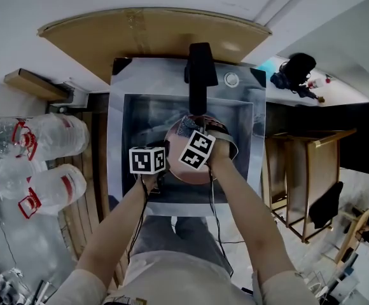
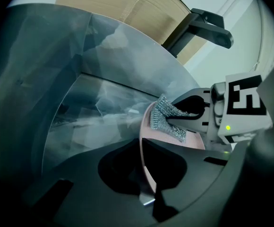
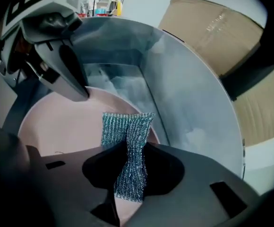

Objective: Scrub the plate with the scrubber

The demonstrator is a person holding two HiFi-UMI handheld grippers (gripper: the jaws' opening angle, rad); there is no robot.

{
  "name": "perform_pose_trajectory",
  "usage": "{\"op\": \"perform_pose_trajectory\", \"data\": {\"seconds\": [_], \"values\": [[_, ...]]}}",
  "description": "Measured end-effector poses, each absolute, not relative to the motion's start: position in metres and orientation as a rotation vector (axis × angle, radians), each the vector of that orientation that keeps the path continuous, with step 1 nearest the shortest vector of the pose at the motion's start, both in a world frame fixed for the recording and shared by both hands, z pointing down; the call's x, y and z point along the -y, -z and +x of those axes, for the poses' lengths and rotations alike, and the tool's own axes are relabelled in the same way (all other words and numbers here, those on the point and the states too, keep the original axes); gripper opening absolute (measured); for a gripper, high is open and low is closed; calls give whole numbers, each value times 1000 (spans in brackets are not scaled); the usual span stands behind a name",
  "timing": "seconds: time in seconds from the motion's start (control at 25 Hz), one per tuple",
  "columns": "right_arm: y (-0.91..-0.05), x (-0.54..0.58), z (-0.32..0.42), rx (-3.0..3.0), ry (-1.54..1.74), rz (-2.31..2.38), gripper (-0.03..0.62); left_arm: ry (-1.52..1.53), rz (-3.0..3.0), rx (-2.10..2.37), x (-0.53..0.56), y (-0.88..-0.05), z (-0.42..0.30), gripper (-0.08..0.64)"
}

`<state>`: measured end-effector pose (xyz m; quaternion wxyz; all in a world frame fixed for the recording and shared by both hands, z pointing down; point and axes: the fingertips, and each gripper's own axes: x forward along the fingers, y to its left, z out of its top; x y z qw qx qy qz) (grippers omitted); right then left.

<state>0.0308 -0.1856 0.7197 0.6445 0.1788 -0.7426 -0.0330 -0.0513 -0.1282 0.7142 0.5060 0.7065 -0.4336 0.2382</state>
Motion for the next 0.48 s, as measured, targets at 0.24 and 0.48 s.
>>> {"op": "perform_pose_trajectory", "data": {"seconds": [0.24, 0.48], "values": [[-720, 186, 109, 1432, 75, 420, 110, -593, 1711, 1057, 128, -715, -52, 28], [-718, 134, 133, 1330, -3, 299, 107, -601, 1691, 1082, 128, -715, -54, 28]]}}
